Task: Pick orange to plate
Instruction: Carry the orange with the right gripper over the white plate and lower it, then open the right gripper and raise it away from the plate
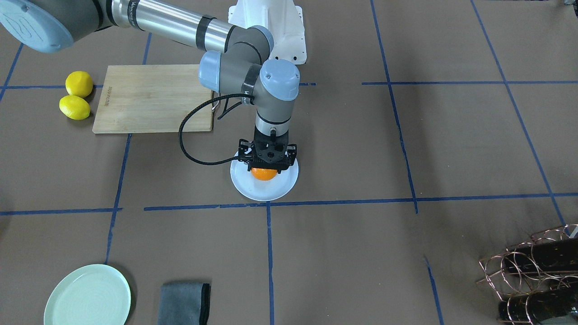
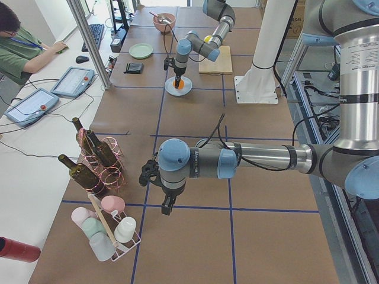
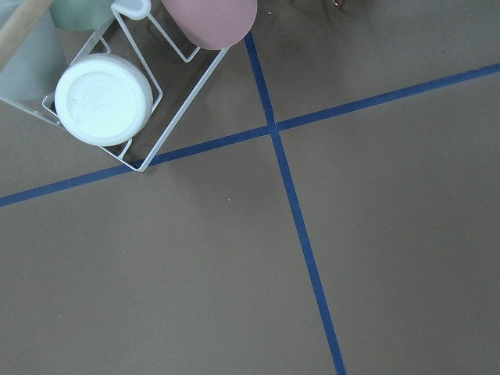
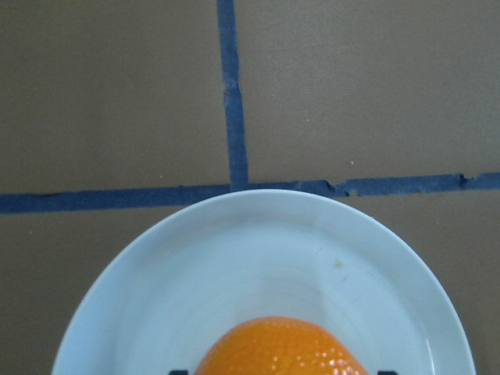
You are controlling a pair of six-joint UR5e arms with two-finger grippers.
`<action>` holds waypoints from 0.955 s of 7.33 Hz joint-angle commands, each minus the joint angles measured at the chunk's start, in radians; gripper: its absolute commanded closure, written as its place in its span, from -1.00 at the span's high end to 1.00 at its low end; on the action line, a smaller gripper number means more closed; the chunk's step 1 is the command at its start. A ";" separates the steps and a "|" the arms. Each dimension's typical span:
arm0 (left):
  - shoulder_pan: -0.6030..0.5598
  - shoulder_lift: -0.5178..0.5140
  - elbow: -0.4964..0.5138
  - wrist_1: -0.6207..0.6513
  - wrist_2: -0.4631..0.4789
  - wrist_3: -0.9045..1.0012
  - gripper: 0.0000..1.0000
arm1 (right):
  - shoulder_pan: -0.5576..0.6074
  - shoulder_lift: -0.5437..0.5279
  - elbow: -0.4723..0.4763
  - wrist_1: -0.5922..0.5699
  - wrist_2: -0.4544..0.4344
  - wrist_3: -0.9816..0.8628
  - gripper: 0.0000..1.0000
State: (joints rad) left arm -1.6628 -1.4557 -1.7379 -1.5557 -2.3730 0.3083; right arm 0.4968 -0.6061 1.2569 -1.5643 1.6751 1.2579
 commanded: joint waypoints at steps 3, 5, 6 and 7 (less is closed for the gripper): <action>0.000 0.000 0.001 0.000 0.000 0.002 1.00 | 0.154 -0.033 0.125 -0.008 0.153 -0.110 1.00; 0.000 0.003 0.008 0.006 -0.002 0.002 1.00 | 0.353 -0.177 0.257 -0.008 0.365 -0.361 1.00; 0.000 0.003 0.003 0.008 0.000 -0.003 1.00 | 0.467 -0.243 0.269 -0.008 0.467 -0.528 1.00; 0.000 0.003 0.003 0.011 0.000 -0.012 1.00 | 0.585 -0.327 0.269 -0.008 0.536 -0.759 1.00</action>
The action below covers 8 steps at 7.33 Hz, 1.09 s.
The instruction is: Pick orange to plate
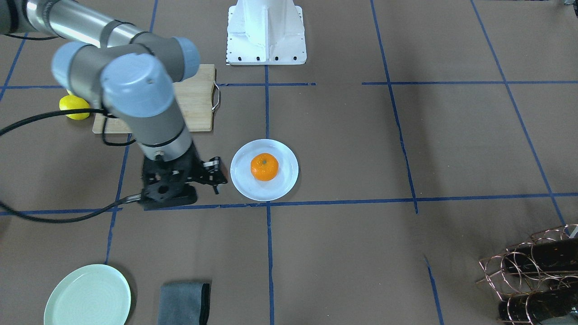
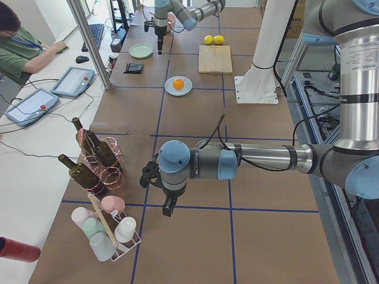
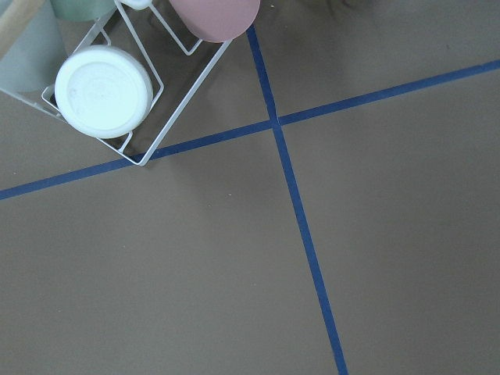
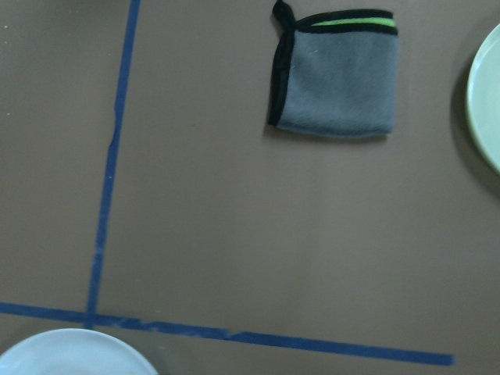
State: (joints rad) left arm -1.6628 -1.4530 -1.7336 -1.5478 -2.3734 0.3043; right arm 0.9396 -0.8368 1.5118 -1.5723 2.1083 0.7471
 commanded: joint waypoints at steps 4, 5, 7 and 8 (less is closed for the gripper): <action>-0.002 0.005 -0.024 0.018 0.003 -0.004 1.00 | 0.482 -0.408 0.031 -0.006 0.243 -0.789 1.00; -0.002 0.019 -0.033 0.015 0.002 0.004 1.00 | 0.507 -0.547 0.100 0.006 0.230 -0.795 1.00; 0.000 0.025 -0.035 0.015 0.002 0.006 1.00 | 0.554 -0.746 0.168 0.006 0.236 -0.795 1.00; 0.000 0.025 -0.037 0.015 0.002 0.006 1.00 | 0.579 -0.793 0.162 -0.005 0.240 -0.793 1.00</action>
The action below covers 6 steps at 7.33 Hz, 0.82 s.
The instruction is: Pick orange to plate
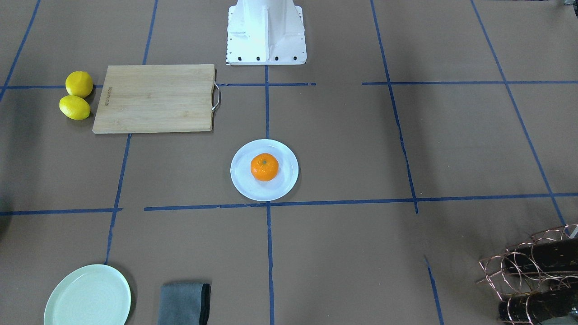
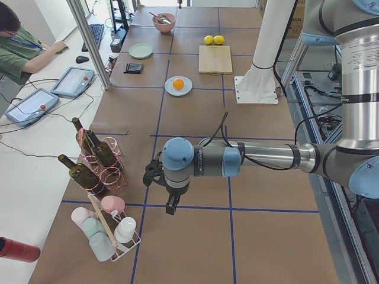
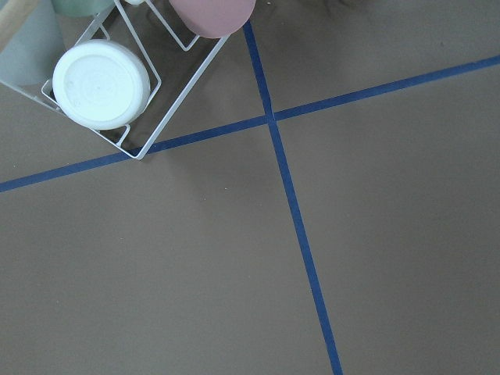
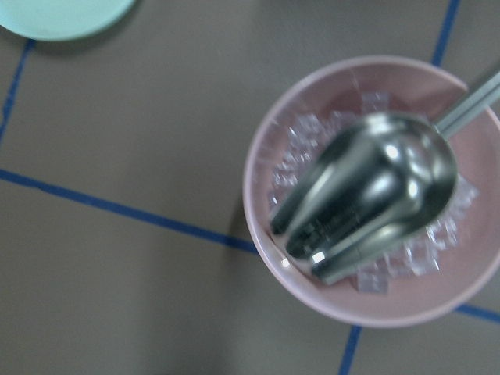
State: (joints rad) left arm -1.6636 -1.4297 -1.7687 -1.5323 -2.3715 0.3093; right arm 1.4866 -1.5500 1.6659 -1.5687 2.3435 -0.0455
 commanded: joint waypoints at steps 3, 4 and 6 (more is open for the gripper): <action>-0.001 0.003 0.003 0.000 0.003 -0.001 1.00 | 0.078 -0.137 0.023 -0.004 -0.025 -0.017 1.00; -0.001 0.003 0.002 0.000 0.003 -0.001 1.00 | 0.074 -0.143 0.023 -0.004 -0.067 -0.049 1.00; -0.001 0.003 -0.001 0.000 0.001 -0.001 1.00 | 0.073 -0.147 0.022 -0.004 -0.066 -0.050 1.00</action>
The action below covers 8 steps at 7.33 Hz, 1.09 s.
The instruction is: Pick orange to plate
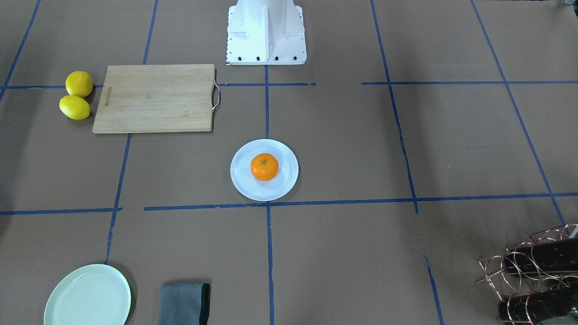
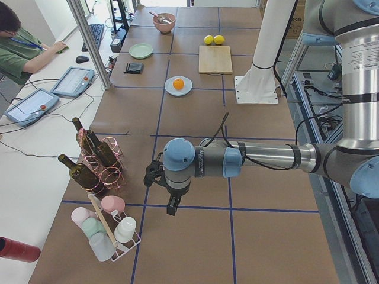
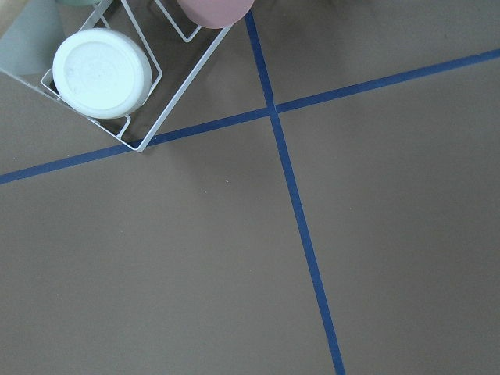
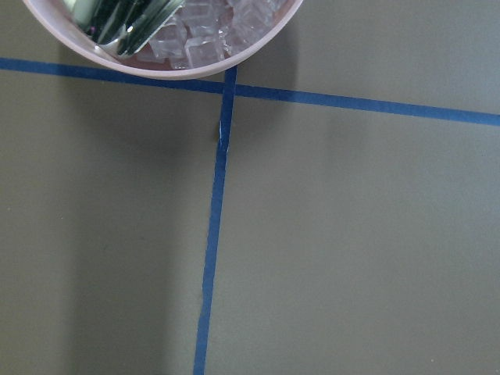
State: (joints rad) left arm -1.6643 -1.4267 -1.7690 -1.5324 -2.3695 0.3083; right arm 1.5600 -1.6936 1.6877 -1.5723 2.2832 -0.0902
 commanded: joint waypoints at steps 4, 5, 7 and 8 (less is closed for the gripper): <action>0.000 0.000 -0.003 0.000 -0.001 0.000 1.00 | -0.004 -0.003 0.000 0.005 -0.001 -0.005 1.00; 0.000 0.002 -0.003 0.000 -0.001 0.000 1.00 | -0.014 -0.003 0.000 0.006 -0.001 -0.005 1.00; 0.000 0.000 -0.004 -0.002 -0.002 0.000 1.00 | -0.023 -0.003 0.000 0.006 -0.001 -0.005 1.00; 0.000 0.000 -0.004 -0.002 -0.002 0.000 1.00 | -0.026 -0.003 0.000 0.006 -0.001 -0.005 1.00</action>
State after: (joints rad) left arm -1.6644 -1.4264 -1.7728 -1.5335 -2.3710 0.3083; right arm 1.5386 -1.6966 1.6874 -1.5663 2.2825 -0.0951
